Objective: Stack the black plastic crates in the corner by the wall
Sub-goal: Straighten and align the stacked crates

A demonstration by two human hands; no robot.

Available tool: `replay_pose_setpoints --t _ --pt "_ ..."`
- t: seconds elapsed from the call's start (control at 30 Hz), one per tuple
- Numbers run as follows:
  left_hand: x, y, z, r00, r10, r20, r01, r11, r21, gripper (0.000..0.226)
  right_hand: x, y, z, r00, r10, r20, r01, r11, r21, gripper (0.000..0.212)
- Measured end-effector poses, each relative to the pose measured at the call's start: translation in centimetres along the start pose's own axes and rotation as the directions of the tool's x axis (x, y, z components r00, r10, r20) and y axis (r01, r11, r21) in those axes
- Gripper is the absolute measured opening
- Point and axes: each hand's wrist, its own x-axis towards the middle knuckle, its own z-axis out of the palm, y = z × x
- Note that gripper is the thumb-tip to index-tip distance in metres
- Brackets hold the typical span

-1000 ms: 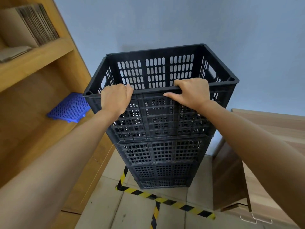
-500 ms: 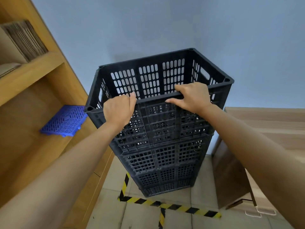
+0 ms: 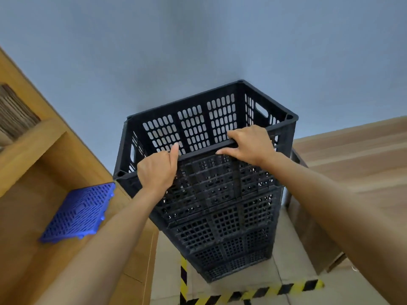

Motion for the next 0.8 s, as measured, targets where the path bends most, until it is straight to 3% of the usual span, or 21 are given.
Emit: replay_pose_setpoints --t 0.43,0.8 --pt "4.9 -6.3 3.1 0.997 0.074 -0.031 -0.076 0.996 -0.052 0.066 3.6 -4.3 3.1 0.993 0.087 -0.075 -0.095 0.989 -0.113 0.069" --pt "6.4 -7.2 4.2 0.997 0.053 -0.050 -0.059 0.992 -0.111 0.069 5.5 -4.1 3.9 0.996 0.036 -0.076 -0.048 0.986 -0.161 0.070"
